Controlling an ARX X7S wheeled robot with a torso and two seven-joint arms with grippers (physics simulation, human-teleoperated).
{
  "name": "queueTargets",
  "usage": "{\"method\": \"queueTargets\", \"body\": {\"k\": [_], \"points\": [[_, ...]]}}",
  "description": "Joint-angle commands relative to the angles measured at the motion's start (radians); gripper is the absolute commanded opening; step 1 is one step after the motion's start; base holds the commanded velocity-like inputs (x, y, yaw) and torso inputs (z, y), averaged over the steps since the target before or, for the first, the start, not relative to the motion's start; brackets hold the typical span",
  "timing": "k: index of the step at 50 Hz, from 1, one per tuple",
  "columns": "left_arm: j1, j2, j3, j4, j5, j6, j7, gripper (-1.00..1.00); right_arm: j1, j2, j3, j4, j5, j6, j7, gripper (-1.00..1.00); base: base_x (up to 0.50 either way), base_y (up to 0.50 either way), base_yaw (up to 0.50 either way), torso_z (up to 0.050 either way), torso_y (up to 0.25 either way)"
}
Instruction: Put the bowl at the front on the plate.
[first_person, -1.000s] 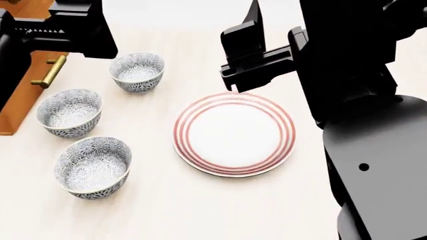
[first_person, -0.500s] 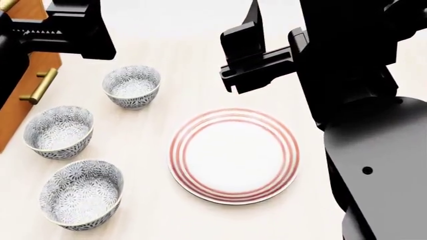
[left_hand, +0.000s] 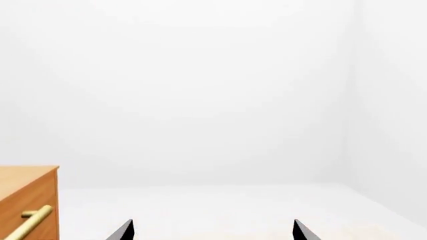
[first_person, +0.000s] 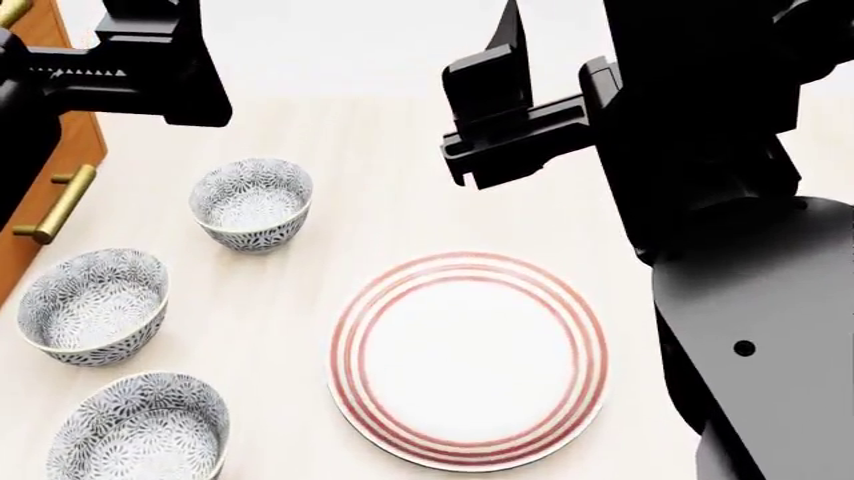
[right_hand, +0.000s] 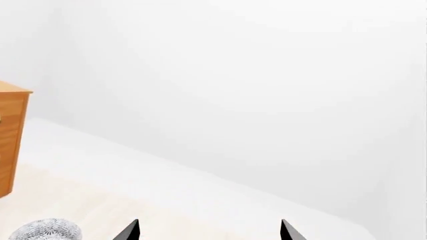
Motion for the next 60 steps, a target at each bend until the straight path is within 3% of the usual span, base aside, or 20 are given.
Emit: {"method": "queueTargets", "body": {"k": [1,55,58,60], "points": [[0.013,-0.009,-0.005,-0.011,-0.039,0.016,-0.018,1.0,-0.005,0.005,0.009,-0.01,0.025,0.0,0.029,1.0,0.0,0.0,0.0,0.0,0.0],[0.03,-0.059,0.047,-0.03,-0.098,0.094,-0.069,1.0,-0.009,0.04,0.005,0.008,0.156,-0.032,0.118,1.0,0.1,0.0,0.0,0.0,0.0],[0.045,-0.052,0.033,-0.042,-0.133,0.077,-0.088,1.0,-0.012,0.047,-0.002,0.006,0.156,-0.046,0.12,1.0,0.0,0.0,0.0,0.0,0.0],[0.058,-0.031,-0.012,-0.071,-0.245,0.02,-0.152,1.0,-0.013,0.05,0.001,0.001,0.158,-0.046,0.124,1.0,0.0,0.0,0.0,0.0,0.0]]}}
